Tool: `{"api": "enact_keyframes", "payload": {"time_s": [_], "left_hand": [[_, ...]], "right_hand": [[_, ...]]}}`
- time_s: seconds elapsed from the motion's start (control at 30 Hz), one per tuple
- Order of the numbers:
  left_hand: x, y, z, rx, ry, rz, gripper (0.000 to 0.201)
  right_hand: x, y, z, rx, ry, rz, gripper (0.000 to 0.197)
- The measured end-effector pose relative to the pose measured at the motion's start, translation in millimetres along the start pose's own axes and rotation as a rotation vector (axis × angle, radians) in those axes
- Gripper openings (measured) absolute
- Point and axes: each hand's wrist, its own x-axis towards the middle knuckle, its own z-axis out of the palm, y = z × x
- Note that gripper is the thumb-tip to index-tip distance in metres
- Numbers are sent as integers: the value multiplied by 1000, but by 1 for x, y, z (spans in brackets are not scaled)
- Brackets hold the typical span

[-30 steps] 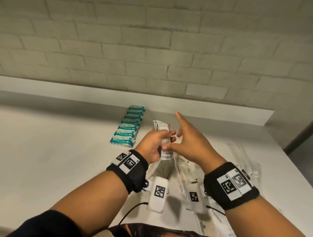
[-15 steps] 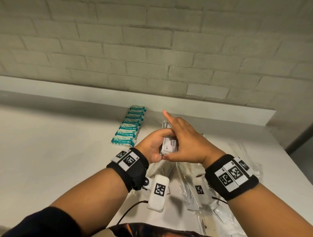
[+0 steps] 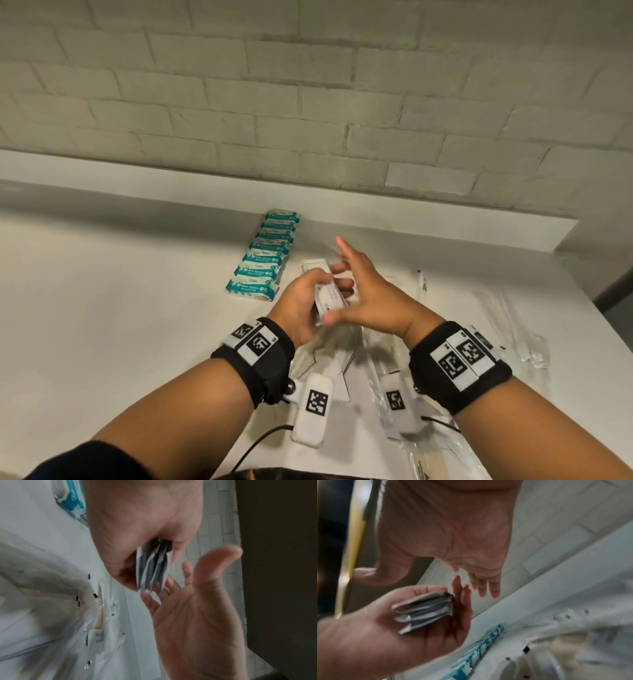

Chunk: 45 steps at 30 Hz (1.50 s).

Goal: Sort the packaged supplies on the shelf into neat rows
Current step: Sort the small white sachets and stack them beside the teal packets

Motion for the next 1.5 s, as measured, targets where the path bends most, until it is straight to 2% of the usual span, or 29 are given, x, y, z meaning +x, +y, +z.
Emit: {"api": "enact_keyframes", "payload": {"time_s": [0.07, 0.13, 0.2, 0.23, 0.33, 0.47, 0.57, 0.63, 0.77, 0.9, 1.0, 1.07, 1.13, 1.17, 1.23, 1.3, 1.4, 1.43, 1.5], "left_hand": [[10, 5, -9, -123, 49, 105, 30], [19, 11, -16, -128, 73, 186, 32], [29, 13, -19, -92, 80, 227, 32], [35, 14, -20, -69, 79, 235, 31], [57, 18, -25, -11, 130, 231, 25], [104, 38, -41, 220, 284, 242, 27], [139, 53, -51, 448, 340, 214, 25], [161, 59, -55, 704, 375, 200, 16], [197, 65, -52, 1196, 365, 152, 27], [221, 68, -46, 1593, 333, 16, 38], [224, 74, -41, 1765, 297, 44, 46], [221, 81, -36, 1803, 137, 138, 64], [218, 86, -30, 1947, -71, 162, 83], [218, 87, -28, 2048, -148, 146, 86], [219, 85, -27, 2209, -221, 131, 80], [221, 84, -25, 2294, -223, 183, 64], [226, 86, -26, 2319, -189, 231, 38], [228, 88, -26, 2320, -168, 240, 35], [236, 93, -29, 2309, -91, 260, 47]], "right_hand": [[11, 6, -3, 202, 26, 115, 79], [23, 16, 2, 334, -87, 276, 49], [38, 25, 13, 502, -187, 404, 35], [47, 29, 18, 568, -192, 426, 31], [74, 32, 20, 701, -103, 432, 18], [111, 48, 5, 710, -13, 524, 19], [136, 67, -8, 526, 12, 587, 20], [153, 76, -18, 418, 17, 643, 17], [184, 86, -39, 71, -23, 749, 17], [194, 96, -58, -73, -94, 803, 17], [198, 99, -61, -124, -110, 764, 15], [200, 100, -62, -229, -112, 698, 16], [200, 96, -65, -395, -163, 582, 21], [199, 95, -65, -455, -207, 530, 29], [196, 94, -62, -629, -285, 441, 61], [198, 97, -55, -786, -297, 368, 73], [212, 102, -50, -791, -256, 351, 62], [215, 104, -51, -786, -234, 356, 58], [223, 108, -56, -766, -177, 374, 63]]}}
